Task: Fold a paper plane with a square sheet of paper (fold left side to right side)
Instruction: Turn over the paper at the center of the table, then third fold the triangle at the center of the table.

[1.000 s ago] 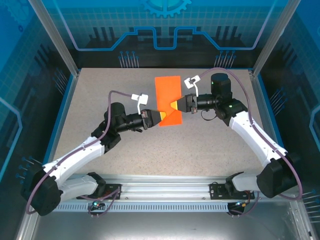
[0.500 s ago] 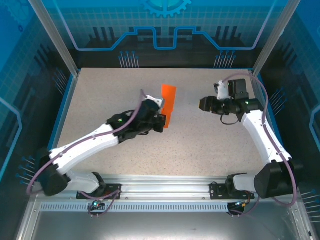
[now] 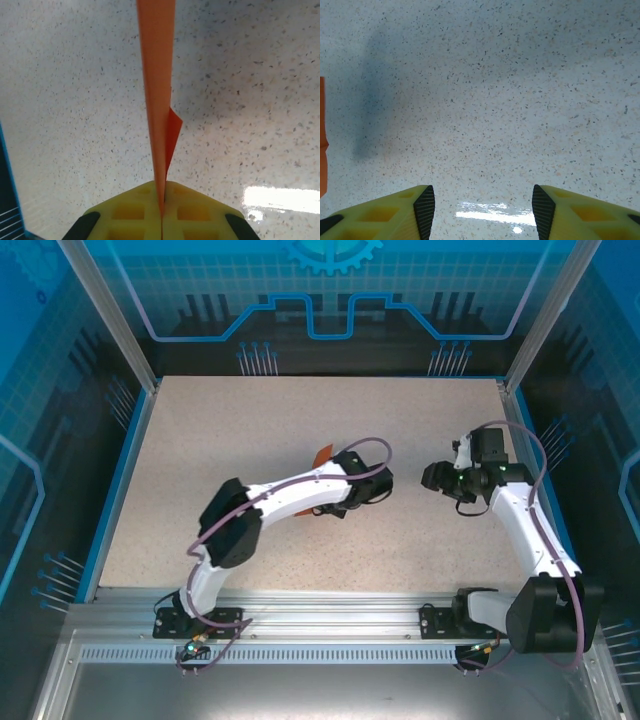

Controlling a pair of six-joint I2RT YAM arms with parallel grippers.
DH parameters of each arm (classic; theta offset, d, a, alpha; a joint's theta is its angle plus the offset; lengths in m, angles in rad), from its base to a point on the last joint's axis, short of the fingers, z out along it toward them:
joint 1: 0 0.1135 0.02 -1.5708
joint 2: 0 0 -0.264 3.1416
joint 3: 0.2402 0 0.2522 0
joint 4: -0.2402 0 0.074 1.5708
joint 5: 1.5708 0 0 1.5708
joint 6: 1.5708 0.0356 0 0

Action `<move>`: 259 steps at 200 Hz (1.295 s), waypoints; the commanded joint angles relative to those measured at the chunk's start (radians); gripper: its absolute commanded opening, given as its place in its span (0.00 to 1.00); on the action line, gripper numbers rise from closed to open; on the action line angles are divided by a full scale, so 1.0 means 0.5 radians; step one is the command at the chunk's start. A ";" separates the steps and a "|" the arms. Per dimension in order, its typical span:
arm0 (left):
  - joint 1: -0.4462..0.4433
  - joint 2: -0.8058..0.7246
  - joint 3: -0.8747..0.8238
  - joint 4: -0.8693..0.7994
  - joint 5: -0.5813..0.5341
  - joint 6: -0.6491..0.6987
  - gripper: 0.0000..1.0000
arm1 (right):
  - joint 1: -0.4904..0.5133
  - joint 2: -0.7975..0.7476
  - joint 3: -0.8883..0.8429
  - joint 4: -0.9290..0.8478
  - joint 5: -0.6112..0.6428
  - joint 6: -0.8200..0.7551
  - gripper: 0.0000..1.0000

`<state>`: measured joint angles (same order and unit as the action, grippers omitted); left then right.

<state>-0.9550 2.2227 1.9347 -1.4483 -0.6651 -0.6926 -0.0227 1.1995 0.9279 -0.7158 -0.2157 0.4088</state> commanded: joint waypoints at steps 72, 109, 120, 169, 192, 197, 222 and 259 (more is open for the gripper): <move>0.097 0.544 1.052 -0.267 0.772 0.353 0.60 | -0.044 0.117 -0.086 0.091 -0.214 -0.007 0.60; 0.245 -0.065 0.354 0.371 1.105 0.406 0.73 | 0.125 0.298 -0.029 0.217 -0.421 -0.018 0.60; 0.328 -0.303 0.053 0.616 1.186 0.380 0.75 | 0.215 0.356 -0.007 0.305 -0.467 0.013 0.60; 0.805 -1.160 -1.207 1.577 1.614 0.147 0.81 | 0.620 0.791 0.228 0.715 -0.515 0.183 0.63; 0.956 -1.290 -1.531 1.839 1.787 0.074 0.82 | 0.719 1.067 0.428 0.775 -0.464 0.195 0.63; 0.973 -1.295 -1.572 1.873 1.803 0.062 0.82 | 0.731 1.125 0.469 0.787 -0.455 0.197 0.63; 1.013 -1.275 -1.693 2.011 1.866 0.032 0.82 | 0.771 1.376 0.665 0.783 -0.404 0.175 0.63; 1.015 -1.153 -1.711 2.071 1.904 0.041 0.82 | 0.794 1.616 0.864 0.687 -0.368 0.145 0.63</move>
<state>-0.4599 1.6138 1.0851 -0.4934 0.2283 -0.6567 0.3561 1.9526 1.3003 -0.3397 -0.4210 0.4900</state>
